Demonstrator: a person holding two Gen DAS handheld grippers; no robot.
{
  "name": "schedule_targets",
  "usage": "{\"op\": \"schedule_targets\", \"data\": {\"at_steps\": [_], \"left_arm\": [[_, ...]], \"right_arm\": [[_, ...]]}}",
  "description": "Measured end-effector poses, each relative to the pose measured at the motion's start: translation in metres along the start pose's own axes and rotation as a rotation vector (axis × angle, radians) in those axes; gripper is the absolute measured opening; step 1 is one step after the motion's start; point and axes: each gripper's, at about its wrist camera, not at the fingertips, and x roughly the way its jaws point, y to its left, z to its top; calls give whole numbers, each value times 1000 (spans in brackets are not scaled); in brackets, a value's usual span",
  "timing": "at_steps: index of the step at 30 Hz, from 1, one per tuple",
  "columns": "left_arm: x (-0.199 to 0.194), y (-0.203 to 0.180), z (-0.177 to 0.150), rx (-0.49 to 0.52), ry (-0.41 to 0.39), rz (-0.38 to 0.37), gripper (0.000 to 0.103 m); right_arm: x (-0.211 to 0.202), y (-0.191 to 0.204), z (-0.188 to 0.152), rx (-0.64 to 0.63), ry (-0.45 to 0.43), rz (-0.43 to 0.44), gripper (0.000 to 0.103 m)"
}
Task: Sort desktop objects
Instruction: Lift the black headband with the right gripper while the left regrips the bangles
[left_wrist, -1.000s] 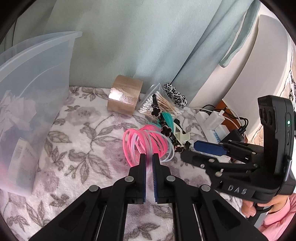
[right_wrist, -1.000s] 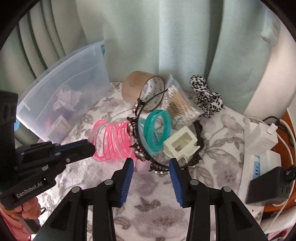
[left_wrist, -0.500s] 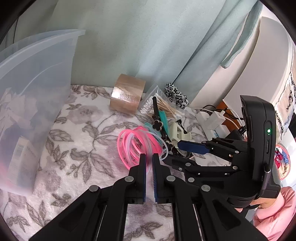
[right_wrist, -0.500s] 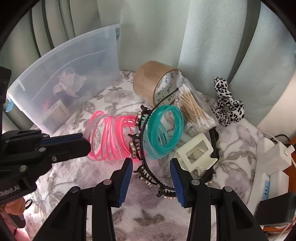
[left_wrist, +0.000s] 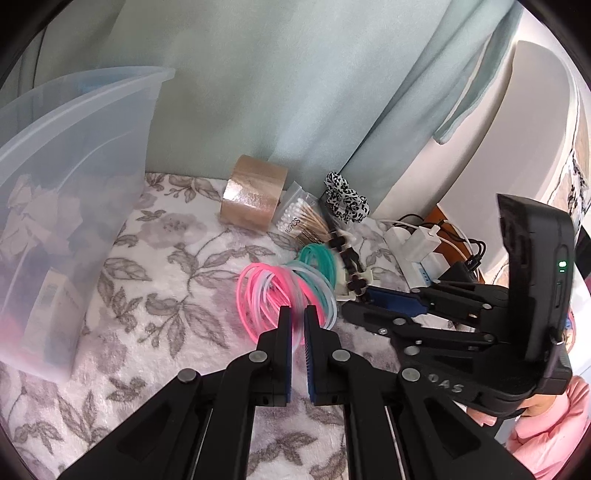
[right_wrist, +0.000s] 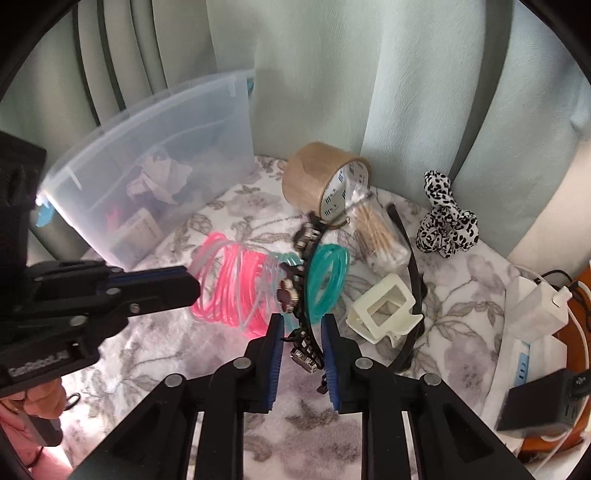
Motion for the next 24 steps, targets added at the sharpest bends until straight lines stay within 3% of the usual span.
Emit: {"op": "schedule_targets", "data": {"at_steps": [17, 24], "left_arm": [[-44, -13, -9, 4, -47, -25, 6], [-64, -18, -12, 9, -73, -42, 6]], "right_arm": [[-68, -3, -15, 179, -134, 90, 17], [-100, 13, -17, 163, -180, 82, 17]]}}
